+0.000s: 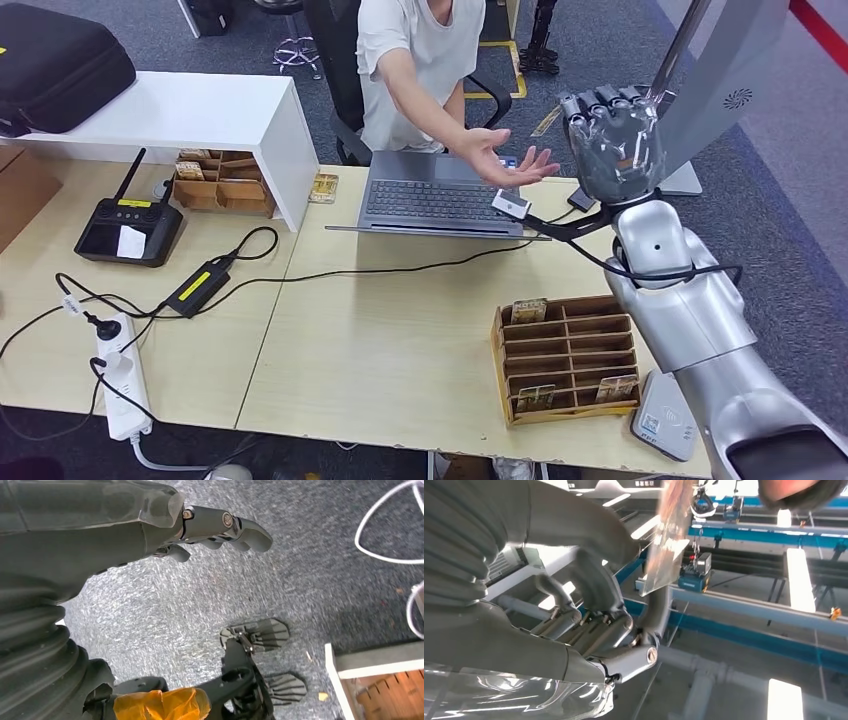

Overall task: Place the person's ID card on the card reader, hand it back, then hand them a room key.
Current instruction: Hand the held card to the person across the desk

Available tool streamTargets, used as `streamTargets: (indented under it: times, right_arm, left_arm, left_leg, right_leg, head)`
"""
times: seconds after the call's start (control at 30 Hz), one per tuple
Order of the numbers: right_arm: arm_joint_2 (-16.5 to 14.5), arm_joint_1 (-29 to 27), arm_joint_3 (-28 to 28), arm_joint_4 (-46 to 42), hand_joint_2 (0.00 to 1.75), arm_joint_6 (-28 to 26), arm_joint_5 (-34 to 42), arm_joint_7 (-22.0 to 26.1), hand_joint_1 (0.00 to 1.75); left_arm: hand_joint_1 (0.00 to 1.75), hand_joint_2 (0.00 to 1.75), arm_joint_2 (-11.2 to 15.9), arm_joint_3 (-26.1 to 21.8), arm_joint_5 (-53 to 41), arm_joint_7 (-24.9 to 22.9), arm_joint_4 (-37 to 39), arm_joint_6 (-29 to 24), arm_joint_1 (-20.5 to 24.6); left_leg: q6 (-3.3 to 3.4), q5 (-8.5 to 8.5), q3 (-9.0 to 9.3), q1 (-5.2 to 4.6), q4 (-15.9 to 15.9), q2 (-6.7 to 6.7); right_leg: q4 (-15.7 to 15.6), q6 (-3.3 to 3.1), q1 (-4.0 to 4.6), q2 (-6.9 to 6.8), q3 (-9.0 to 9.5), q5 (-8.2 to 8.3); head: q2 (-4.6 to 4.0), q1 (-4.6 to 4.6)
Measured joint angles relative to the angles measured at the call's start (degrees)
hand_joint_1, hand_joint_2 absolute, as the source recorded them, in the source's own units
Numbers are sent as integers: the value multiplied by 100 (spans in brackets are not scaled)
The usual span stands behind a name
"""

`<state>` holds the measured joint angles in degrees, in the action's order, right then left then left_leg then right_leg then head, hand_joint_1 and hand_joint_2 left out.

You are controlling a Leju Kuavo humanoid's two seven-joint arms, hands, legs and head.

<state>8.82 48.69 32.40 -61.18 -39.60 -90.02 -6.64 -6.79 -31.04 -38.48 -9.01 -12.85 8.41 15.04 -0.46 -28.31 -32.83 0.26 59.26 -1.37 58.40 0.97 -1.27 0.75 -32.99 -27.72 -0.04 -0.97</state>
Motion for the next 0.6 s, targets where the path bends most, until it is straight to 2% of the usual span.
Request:
streamTargets:
  times: [0.6]
  right_arm:
    - [-21,25,235,421,175,-3,-1,-11,0]
  left_arm:
    - [0,175,-70,127,-13,-2,0,-112,25]
  left_leg:
    - [0,0,0,0,0,0]
  right_leg:
    - [0,1,0,1,-1,1]
  head:
    - [0,0]
